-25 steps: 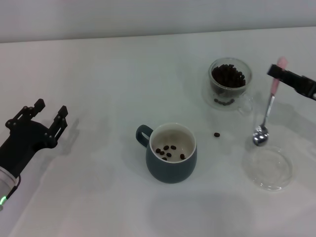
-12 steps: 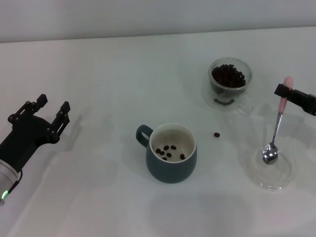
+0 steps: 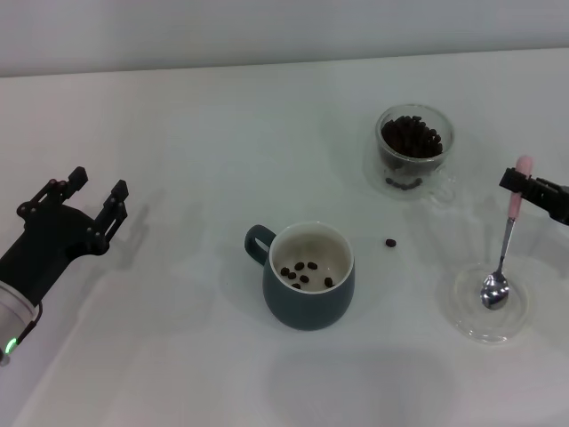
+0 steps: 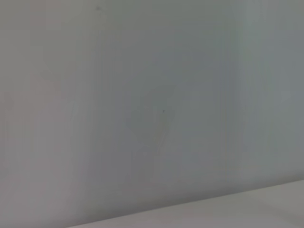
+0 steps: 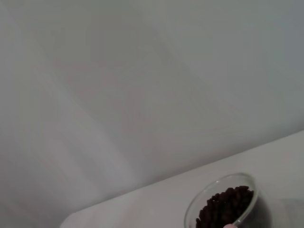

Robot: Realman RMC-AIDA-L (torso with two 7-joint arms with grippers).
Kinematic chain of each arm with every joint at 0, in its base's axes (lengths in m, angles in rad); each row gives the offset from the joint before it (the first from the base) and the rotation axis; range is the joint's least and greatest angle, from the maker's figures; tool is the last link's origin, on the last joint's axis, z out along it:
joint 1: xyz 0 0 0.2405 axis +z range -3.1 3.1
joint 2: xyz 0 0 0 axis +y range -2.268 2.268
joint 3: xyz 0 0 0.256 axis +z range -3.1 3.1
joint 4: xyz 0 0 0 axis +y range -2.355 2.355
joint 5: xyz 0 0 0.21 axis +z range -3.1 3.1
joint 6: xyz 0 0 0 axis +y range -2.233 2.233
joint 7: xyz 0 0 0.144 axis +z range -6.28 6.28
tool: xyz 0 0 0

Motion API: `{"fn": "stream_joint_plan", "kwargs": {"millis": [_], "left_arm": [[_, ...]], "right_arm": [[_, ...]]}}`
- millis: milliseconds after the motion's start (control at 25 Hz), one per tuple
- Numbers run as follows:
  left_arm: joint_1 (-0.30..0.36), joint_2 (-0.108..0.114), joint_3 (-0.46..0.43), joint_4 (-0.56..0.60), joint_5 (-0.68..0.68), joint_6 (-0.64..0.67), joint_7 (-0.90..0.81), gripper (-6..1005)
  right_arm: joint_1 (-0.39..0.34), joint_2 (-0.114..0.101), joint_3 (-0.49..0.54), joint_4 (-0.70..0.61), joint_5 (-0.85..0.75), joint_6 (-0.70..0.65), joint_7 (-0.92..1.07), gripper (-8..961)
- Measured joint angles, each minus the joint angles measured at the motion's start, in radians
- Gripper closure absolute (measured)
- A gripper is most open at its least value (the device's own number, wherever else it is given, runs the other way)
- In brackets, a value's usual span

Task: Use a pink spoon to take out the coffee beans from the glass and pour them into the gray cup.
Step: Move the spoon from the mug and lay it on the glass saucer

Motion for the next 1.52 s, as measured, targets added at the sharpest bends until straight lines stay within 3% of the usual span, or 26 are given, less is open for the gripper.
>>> {"fn": "stream_joint_plan", "kwargs": {"millis": [640,1520], "left_arm": [[-0.002,-0.001,-0.014,0.000,0.000,0.003,0.000,423],[-0.013,-0.003,-0.024,-0.004,0.000,0.024,0.000,422]], "right_arm": [[0.001,0.015,-0.011,0.025,-0.021,-0.017,0.012,808],[0.009,0.007,-0.011,0.038,-0.046,-0.083,0.012,795]]}}
